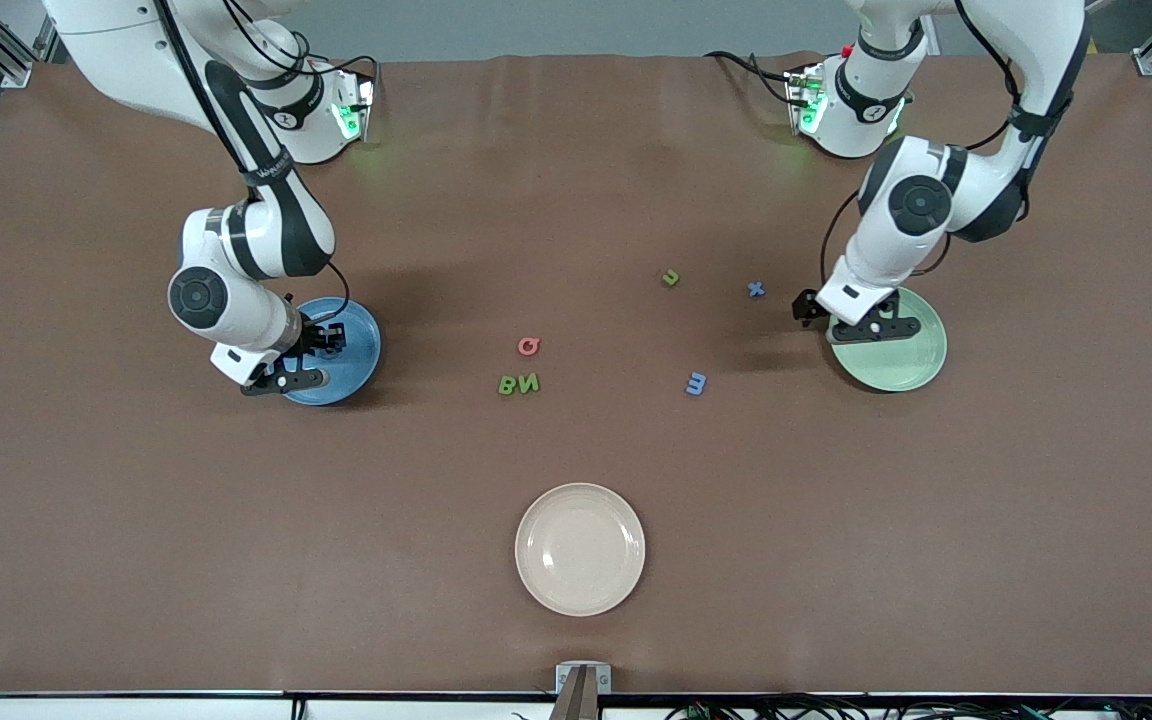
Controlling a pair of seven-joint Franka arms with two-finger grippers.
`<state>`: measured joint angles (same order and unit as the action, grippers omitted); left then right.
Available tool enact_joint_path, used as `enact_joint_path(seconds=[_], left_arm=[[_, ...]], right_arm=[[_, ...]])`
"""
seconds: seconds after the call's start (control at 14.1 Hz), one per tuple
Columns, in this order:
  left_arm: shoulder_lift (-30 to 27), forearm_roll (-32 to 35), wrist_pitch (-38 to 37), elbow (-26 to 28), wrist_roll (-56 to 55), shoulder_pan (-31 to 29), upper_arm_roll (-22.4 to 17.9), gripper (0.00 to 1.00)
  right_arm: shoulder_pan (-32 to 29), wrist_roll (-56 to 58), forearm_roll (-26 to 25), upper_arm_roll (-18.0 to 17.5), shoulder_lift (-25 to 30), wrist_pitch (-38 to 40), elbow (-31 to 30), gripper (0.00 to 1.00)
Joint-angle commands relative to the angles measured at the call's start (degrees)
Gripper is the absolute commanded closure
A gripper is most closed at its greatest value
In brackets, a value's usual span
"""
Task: Sort uppercase to blue plate, lowercase to green plate
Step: 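Release the b with the left gripper while the right gripper releases the G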
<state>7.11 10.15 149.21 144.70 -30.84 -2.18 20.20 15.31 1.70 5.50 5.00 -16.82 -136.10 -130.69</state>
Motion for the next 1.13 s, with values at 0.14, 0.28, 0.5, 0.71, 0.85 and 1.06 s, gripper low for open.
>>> enact_joint_path(seconds=[0.14, 0.28, 0.5, 0.71, 0.85, 1.06], left_arm=[[3.4, 0.9, -0.8, -1.2, -4.6, -0.1, 5.8, 0.01], [4.8, 0.9, -0.4, -1.0, -9.1, -0.1, 7.4, 0.01], [5.1, 1.0, -0.2, 0.1, -11.0, 0.9, 8.4, 0.01], [6.1, 1.0, 3.8, 1.2, -13.4, 2.0, 8.4, 0.02], [6.8, 1.0, 5.8, 2.2, -13.5, 2.0, 8.4, 0.09], [7.7, 1.0, 7.5, 3.3, -13.5, 2.0, 8.4, 0.17]], right_arm=[[1.1, -10.7, -0.1, -1.6, 6.6, 6.8, -0.9, 0.00], [6.3, -21.2, -0.1, -1.6, 6.4, 8.0, 2.1, 0.00], [11.8, -39.2, 0.1, -1.6, 4.4, 9.7, 8.5, 0.00], [13.1, -54.2, -0.7, -1.5, 2.2, 11.1, 13.2, 0.00], [13.5, -54.1, -3.9, -1.5, -1.4, 11.4, 16.2, 0.00], [14.0, -54.8, -3.8, -1.5, -5.3, 10.4, 19.3, 0.00]])
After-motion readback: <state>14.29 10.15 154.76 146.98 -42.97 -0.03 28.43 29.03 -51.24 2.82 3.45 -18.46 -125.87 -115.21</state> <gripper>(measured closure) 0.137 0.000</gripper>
